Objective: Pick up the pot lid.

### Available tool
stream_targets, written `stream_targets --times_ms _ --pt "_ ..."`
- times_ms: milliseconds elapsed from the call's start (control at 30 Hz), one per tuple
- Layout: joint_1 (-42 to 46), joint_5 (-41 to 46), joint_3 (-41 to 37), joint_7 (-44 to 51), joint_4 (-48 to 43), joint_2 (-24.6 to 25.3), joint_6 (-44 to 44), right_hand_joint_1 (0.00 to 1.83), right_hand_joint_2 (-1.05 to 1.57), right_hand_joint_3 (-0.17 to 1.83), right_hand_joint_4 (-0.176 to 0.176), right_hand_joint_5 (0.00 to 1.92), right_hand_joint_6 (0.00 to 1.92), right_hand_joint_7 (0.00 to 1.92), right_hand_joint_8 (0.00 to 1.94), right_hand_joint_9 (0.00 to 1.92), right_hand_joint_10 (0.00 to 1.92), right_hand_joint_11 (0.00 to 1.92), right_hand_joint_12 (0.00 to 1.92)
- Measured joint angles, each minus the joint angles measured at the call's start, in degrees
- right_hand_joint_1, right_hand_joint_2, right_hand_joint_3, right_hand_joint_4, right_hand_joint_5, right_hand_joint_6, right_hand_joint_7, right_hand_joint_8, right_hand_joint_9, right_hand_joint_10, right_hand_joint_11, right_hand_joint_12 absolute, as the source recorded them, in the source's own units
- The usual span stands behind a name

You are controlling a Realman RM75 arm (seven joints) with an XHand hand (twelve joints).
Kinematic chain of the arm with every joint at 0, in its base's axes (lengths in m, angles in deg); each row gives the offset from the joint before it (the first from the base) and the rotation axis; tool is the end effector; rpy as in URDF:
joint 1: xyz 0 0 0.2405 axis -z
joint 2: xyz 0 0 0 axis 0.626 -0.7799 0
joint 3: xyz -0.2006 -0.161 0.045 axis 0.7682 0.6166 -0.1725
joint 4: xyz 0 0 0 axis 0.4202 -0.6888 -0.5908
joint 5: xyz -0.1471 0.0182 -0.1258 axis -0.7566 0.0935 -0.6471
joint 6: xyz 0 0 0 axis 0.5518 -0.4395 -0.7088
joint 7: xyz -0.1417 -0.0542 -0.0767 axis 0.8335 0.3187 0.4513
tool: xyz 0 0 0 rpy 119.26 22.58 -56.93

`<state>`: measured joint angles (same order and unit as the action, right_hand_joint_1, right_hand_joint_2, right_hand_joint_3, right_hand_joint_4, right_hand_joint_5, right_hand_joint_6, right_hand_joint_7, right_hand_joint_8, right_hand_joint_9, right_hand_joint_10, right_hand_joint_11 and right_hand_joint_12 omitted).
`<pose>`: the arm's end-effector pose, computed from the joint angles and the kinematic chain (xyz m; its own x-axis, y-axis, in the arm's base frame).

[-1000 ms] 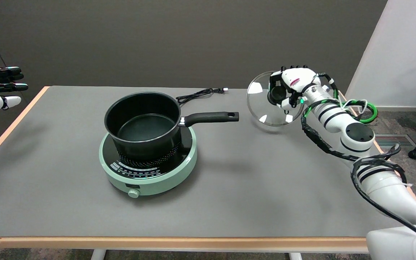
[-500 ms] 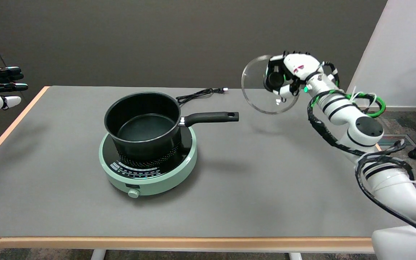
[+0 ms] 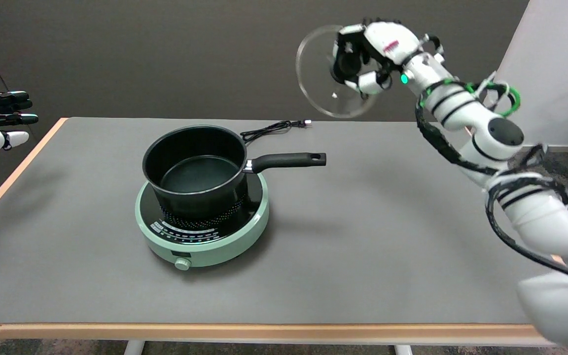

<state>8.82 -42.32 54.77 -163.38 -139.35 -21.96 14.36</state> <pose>-0.0981 -0.4604 0.3874 0.9571 0.2399 0.1625 -0.1347 -0.1283 0.9825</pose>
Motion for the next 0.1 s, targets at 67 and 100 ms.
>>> stream_targets --times_ms 67,100 --pt "-2.10 1.70 2.61 0.09 0.29 -0.80 -0.20 1.35 0.91 0.54 0.176 0.66 1.11 0.86 1.34 0.81 1.50 0.59 1.85" --pt "-3.35 2.71 4.28 0.14 0.56 -1.23 -0.33 1.35 0.91 0.54 0.176 0.66 1.11 0.86 1.34 0.81 1.50 0.59 1.85"
